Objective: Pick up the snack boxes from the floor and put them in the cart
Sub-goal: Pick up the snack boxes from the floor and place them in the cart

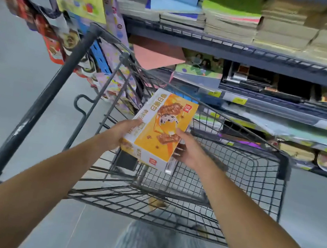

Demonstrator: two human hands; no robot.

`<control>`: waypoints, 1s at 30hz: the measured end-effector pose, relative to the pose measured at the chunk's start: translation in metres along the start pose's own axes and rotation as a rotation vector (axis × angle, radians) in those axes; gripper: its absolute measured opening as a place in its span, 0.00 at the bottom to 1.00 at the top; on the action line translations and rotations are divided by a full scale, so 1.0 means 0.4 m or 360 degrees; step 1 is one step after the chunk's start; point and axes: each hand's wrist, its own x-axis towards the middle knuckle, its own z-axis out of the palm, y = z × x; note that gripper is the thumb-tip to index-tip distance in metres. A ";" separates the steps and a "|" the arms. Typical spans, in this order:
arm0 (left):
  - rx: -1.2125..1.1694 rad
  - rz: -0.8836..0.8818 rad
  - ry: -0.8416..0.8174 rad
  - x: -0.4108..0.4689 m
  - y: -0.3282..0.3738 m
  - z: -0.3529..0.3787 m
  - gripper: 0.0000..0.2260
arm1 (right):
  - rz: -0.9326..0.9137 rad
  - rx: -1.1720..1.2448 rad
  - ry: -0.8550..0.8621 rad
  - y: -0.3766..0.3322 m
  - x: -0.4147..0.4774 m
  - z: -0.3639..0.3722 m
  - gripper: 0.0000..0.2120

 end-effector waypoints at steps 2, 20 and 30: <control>0.0087 0.0004 -0.0016 0.014 -0.003 -0.009 0.15 | 0.0003 0.0016 0.0003 0.001 0.012 0.006 0.21; 0.0066 0.0124 -0.0031 0.056 -0.021 -0.025 0.09 | -0.0015 -0.0015 0.0027 -0.009 0.009 0.026 0.11; 0.0210 0.0167 -0.0049 0.041 -0.001 -0.005 0.15 | -0.0030 -0.0133 0.0063 -0.059 -0.022 0.039 0.07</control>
